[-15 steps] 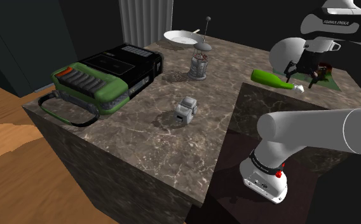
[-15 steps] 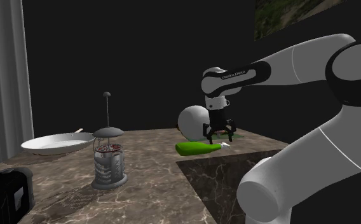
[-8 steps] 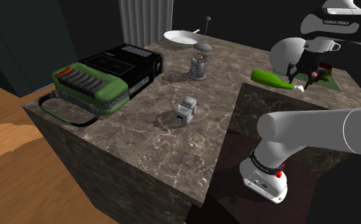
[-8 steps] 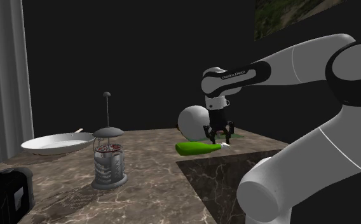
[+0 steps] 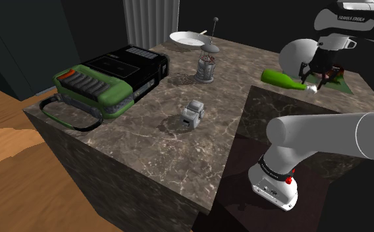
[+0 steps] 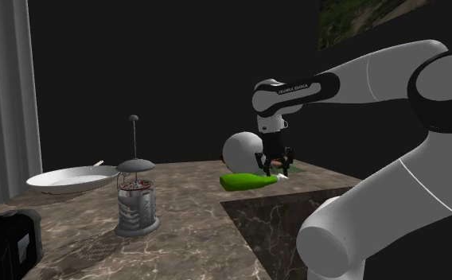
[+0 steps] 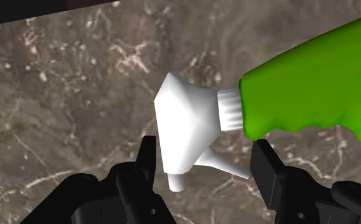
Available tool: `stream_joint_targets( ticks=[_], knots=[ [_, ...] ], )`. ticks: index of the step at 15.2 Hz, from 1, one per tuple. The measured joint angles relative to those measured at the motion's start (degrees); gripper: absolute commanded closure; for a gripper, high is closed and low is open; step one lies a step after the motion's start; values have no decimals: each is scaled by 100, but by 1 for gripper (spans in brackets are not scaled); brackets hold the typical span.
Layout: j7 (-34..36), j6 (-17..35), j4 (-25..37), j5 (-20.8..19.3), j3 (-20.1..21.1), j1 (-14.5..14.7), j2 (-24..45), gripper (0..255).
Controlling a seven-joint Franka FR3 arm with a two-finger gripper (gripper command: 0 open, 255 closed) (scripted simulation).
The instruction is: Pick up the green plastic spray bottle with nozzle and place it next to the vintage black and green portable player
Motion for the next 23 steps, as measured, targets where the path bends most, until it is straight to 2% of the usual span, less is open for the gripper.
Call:
stream_joint_targets(
  ticks=[23],
  knots=[
    [-294, -1545, 2048, 307, 330, 138, 499, 255]
  ],
)
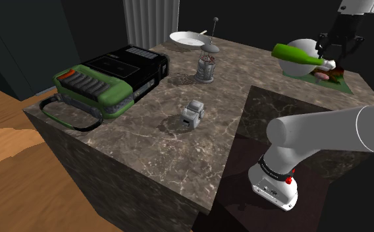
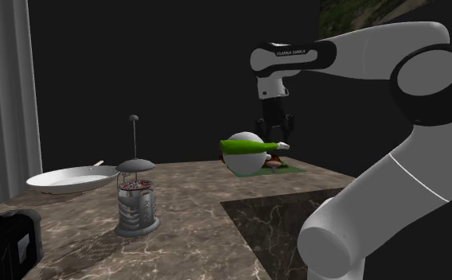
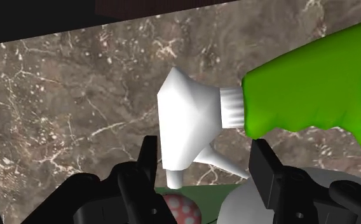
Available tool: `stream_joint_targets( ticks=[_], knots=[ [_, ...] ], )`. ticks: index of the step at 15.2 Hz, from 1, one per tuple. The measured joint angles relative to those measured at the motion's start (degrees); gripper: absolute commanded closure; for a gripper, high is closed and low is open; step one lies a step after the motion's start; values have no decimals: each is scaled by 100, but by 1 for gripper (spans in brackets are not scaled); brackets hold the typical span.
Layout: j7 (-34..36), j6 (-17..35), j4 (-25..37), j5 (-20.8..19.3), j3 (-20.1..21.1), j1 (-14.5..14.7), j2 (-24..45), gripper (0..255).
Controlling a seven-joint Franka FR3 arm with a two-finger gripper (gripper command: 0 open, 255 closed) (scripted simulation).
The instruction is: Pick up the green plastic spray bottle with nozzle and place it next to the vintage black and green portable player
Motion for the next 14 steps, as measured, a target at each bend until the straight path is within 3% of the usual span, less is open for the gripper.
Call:
stream_joint_targets(
  ticks=[6, 14],
  knots=[
    [-17, -353, 548, 91, 98, 43, 210, 255],
    [1003, -454, 595, 758, 943, 255, 384, 255]
  ],
)
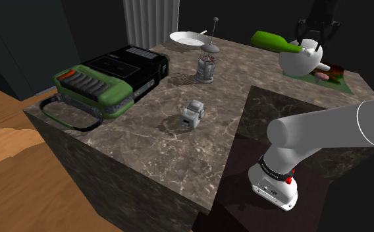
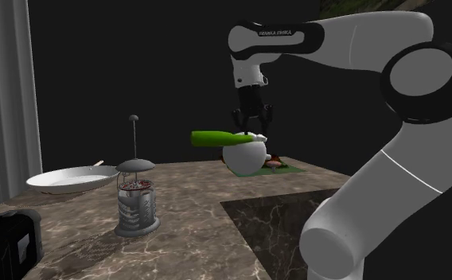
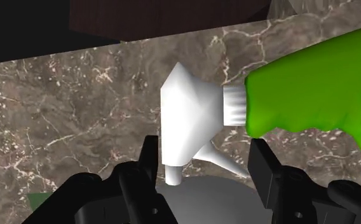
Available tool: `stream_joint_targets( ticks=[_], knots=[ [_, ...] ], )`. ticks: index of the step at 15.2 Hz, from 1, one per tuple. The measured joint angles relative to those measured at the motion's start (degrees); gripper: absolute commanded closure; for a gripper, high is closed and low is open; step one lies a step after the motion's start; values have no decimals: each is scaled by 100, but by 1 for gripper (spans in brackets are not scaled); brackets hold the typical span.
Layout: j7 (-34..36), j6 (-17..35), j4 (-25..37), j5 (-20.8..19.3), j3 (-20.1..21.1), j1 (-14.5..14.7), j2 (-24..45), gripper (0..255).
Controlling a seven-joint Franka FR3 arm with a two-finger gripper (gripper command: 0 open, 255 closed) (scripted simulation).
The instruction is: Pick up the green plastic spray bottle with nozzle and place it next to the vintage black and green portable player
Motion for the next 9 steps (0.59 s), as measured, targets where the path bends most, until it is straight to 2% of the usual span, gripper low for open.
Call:
stream_joint_targets(
  ticks=[4, 9],
  knots=[
    [568, 59, 21, 353, 437, 123, 165, 255],
    [1264, 82, 334, 763, 974, 287, 568, 255]
  ],
)
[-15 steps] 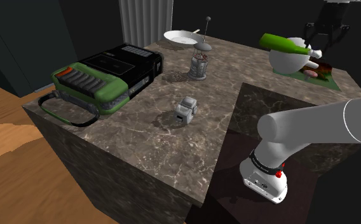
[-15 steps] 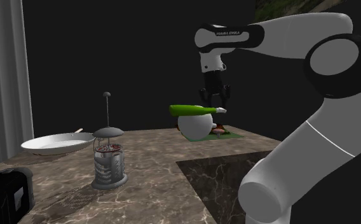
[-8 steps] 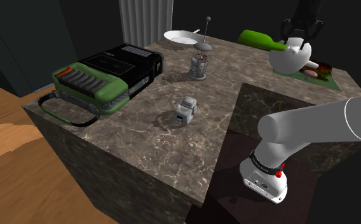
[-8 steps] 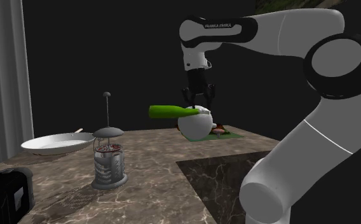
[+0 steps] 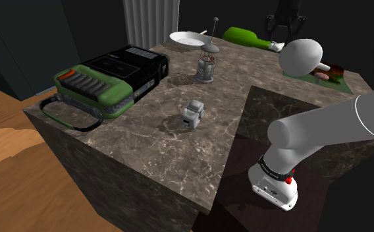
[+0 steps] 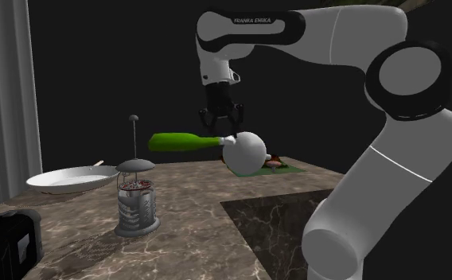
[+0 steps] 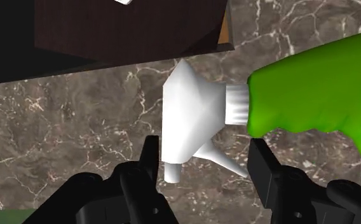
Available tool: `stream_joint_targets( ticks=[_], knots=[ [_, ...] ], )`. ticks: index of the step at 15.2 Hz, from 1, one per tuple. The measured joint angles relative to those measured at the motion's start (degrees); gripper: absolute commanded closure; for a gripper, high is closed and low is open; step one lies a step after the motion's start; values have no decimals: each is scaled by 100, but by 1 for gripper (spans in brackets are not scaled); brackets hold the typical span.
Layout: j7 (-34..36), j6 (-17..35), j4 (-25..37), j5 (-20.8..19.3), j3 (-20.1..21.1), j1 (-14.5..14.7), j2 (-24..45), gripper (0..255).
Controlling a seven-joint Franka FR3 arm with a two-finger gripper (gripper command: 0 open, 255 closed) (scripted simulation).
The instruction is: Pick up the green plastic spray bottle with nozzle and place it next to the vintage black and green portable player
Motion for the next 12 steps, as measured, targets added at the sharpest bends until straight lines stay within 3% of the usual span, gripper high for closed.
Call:
stream_joint_targets(
  ticks=[12],
  knots=[
    [1647, 110, 1376, 568, 1182, 390, 1529, 255]
  ],
)
